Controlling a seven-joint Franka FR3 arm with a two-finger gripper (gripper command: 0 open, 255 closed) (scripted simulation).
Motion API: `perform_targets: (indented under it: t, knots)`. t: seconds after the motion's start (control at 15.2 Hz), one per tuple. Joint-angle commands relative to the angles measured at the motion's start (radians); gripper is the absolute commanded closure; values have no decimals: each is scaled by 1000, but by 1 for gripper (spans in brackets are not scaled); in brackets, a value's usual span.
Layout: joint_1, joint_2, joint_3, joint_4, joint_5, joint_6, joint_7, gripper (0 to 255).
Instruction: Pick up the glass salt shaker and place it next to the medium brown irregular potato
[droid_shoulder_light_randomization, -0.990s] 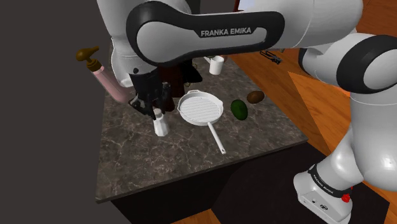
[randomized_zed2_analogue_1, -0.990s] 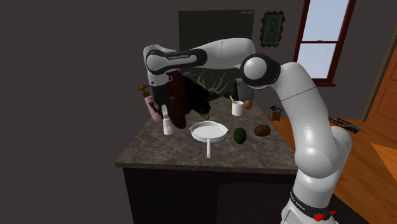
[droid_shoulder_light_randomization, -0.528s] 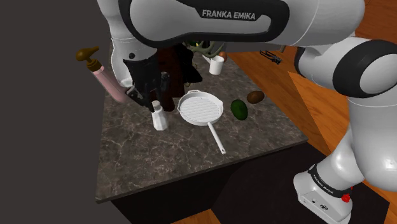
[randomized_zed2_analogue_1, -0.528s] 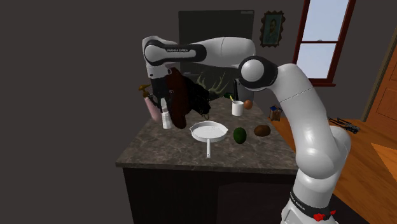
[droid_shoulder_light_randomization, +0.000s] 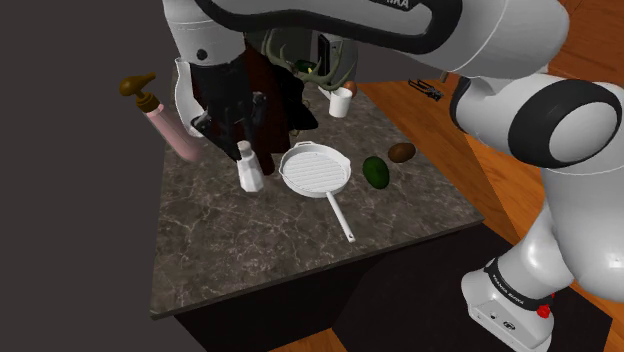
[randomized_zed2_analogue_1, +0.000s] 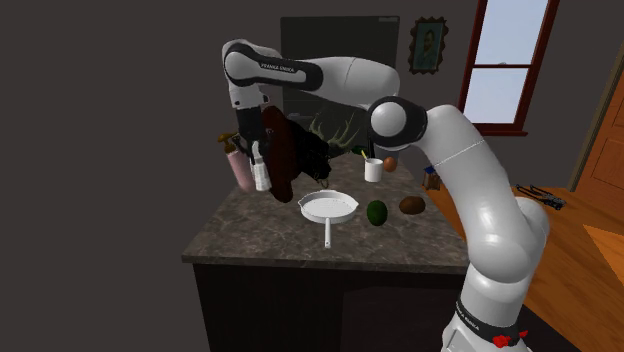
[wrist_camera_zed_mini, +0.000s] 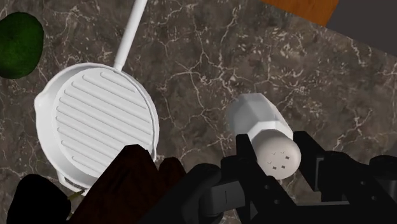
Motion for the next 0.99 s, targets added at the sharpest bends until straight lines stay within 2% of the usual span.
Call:
perform_targets:
  t: [0.0, 0.07, 0.13, 0.2, 0.4, 0.66, 0.92]
  knots:
    - [33, 41, -10, 109, -14, -63, -10, 255]
    - [37, 46, -11, 121, -15, -70, -11, 255]
    - [-42, -67, 14, -85, 18, 15, -3, 255]
    - [-97, -142, 31, -214, 40, 66, -6, 255]
    - [-215, -314, 49, -480, 105, 166, -44, 255]
    - [-326, -502, 45, -729, 184, 249, -126, 255]
    - [-401, -668, 15, -921, 252, 301, -227, 255]
